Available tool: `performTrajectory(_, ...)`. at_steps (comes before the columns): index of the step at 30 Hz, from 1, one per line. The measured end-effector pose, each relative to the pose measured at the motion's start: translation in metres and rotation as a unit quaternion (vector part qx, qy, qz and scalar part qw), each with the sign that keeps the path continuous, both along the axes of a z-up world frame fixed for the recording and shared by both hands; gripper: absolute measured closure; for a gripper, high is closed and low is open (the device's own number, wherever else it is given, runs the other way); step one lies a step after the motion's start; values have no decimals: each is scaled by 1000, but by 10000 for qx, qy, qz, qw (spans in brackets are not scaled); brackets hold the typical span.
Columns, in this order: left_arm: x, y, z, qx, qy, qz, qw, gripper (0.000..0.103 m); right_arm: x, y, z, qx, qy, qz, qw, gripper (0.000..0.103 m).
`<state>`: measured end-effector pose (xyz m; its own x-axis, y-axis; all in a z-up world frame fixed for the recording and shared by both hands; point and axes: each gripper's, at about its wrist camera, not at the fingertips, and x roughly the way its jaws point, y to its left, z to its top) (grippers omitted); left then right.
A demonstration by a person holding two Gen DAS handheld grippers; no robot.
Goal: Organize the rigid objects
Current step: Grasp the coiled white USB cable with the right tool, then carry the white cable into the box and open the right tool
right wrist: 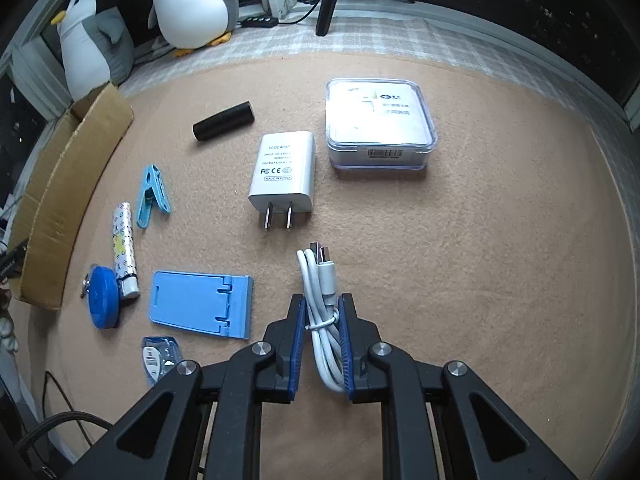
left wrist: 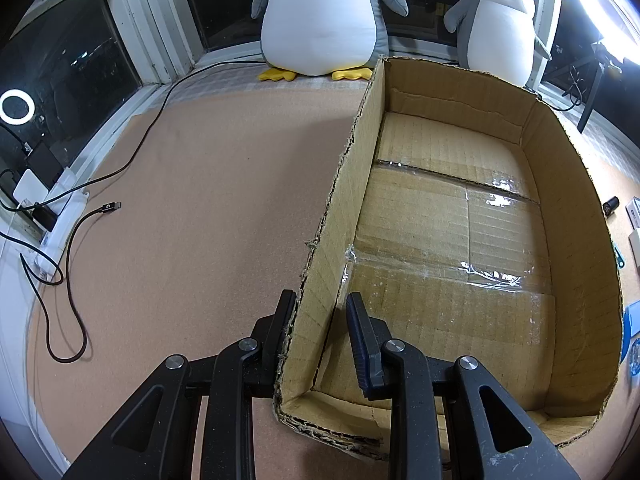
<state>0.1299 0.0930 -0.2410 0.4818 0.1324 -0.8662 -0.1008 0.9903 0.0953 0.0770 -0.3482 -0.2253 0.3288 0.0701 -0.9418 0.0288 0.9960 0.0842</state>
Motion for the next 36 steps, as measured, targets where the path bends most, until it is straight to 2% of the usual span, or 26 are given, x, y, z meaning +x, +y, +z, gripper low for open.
performTrajectory(8,0,0,0,2,-1,-5,10000,75,-10,28,49,402,-610,100,9973,88)
performTrajectory(13,0,0,0,6,-10,-2,10000,75,-4,79,82,681,-1007,623,9906,88)
performTrajectory(19,0,0,0,2,-16,4,10000,75,2,149,101,980,-1205,1338,9788,88)
performTrajectory(30,-1,-1,1,-30,-43,16,10000,75,19,258,72,1127,-943,2099,9666,88)
performTrajectory(36,-2,-2,0,-56,-57,31,10000,75,24,287,55,1120,-749,2248,9650,88)
